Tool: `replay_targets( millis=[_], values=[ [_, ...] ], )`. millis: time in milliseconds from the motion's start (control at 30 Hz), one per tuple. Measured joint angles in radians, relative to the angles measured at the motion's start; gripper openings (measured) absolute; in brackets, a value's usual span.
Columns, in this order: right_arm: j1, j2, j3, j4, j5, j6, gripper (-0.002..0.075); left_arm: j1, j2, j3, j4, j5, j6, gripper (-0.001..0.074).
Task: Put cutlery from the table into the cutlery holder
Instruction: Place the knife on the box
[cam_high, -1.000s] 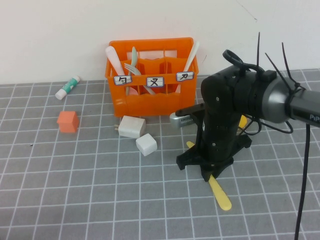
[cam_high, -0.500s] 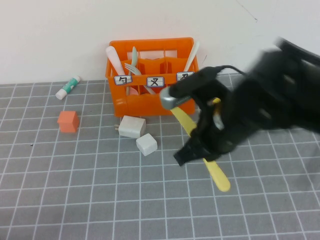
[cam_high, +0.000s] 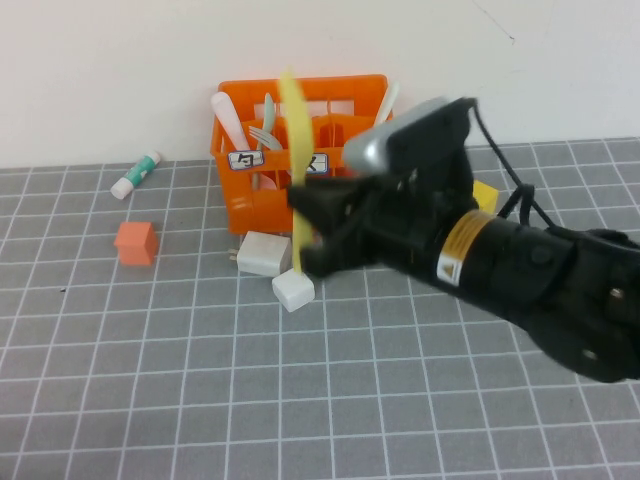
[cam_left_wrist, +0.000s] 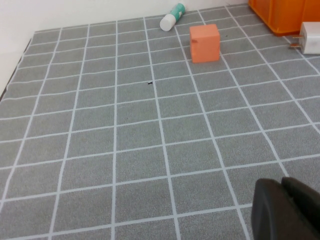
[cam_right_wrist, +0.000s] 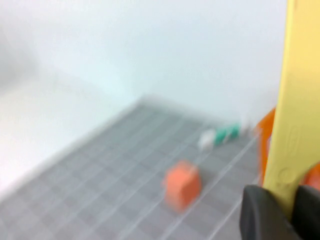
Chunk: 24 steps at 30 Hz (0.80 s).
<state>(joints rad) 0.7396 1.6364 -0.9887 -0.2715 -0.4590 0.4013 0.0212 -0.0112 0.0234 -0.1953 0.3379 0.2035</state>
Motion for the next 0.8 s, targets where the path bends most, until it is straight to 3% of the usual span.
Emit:
replay_targets(
  millis=[200, 367, 567, 800],
  values=[
    [-0.041, 0.102, -0.002, 0.361, -0.311, -0.293, 0.0108, 0.0, 0.0, 0.0, 0.0, 0.0, 0.0, -0.0001],
    [-0.066, 0.166, -0.058, 0.451, -0.469, -0.415, 0.0108, 0.0, 0.0, 0.0, 0.0, 0.0, 0.0, -0.0001],
    [-0.102, 0.261, -0.216, 0.485, -0.472, -0.52, 0.0108, 0.0, 0.0, 0.0, 0.0, 0.0, 0.0, -0.0001],
    [-0.136, 0.379, -0.376, 0.505, -0.331, -0.699, 0.0108, 0.0, 0.0, 0.0, 0.0, 0.0, 0.0, -0.0001]
  ],
)
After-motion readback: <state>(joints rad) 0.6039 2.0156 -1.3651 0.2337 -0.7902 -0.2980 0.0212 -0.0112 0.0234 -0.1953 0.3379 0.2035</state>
